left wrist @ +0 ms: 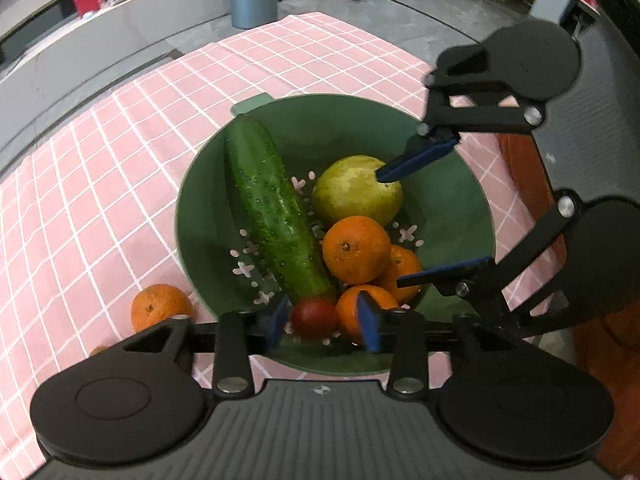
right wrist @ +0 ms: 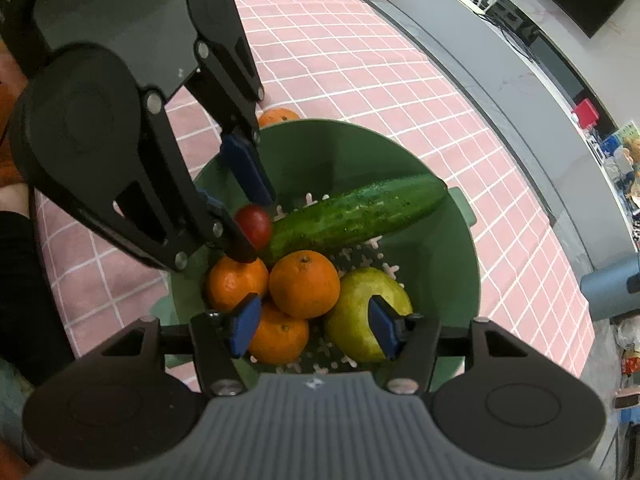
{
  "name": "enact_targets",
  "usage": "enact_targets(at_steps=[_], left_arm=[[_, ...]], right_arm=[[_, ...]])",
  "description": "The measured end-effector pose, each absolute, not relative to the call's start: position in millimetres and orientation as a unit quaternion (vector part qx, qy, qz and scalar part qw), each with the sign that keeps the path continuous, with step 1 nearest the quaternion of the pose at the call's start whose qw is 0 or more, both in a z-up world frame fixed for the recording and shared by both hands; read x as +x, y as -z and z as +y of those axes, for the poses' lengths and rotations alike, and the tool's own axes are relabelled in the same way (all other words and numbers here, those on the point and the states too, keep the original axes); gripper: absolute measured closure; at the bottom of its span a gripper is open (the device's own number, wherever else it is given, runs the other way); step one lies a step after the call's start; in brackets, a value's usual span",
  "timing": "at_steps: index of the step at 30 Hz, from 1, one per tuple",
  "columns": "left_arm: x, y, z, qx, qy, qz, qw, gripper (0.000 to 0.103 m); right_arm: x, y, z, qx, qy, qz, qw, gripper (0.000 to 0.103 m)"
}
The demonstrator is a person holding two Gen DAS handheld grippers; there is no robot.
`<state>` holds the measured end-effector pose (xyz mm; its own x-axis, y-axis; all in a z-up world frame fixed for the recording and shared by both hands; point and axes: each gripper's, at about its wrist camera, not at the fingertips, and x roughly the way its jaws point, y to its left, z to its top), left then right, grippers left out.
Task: Organize fruits
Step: 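Open both tools and withdraw them from the colander toward the remaining fruit, then grasp a small brown fruit with the left tool while the right tool grasps another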
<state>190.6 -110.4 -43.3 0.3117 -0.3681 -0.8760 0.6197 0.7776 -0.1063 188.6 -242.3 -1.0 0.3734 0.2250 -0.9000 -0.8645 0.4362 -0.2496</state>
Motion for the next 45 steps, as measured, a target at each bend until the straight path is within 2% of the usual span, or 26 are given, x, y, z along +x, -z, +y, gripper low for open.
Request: enact_targets(at_steps=[15,25,29,36,45], left_arm=[[161,1,-53,0.04,0.258,0.469,0.843,0.048],[141,8,-10,0.022,0.184,0.473,0.861,0.048],[138,17,7,-0.002,0.169,0.489,0.856,0.048],[138,42,36,-0.063,0.136,0.529,0.835,0.049],[134,61,49,-0.086,0.155,0.529,0.83,0.05]], right_arm=[[178,-34,-226,-0.263,-0.33,0.435,0.795,0.046],[161,-29,-185,-0.233,-0.358,0.413,0.805,0.047],[162,-21,-170,-0.239,-0.373,0.407,0.799,0.053],[170,-7,-149,-0.278,-0.39,0.401,0.781,0.07],[175,6,-129,-0.324,-0.435,0.402,0.738,0.077]])
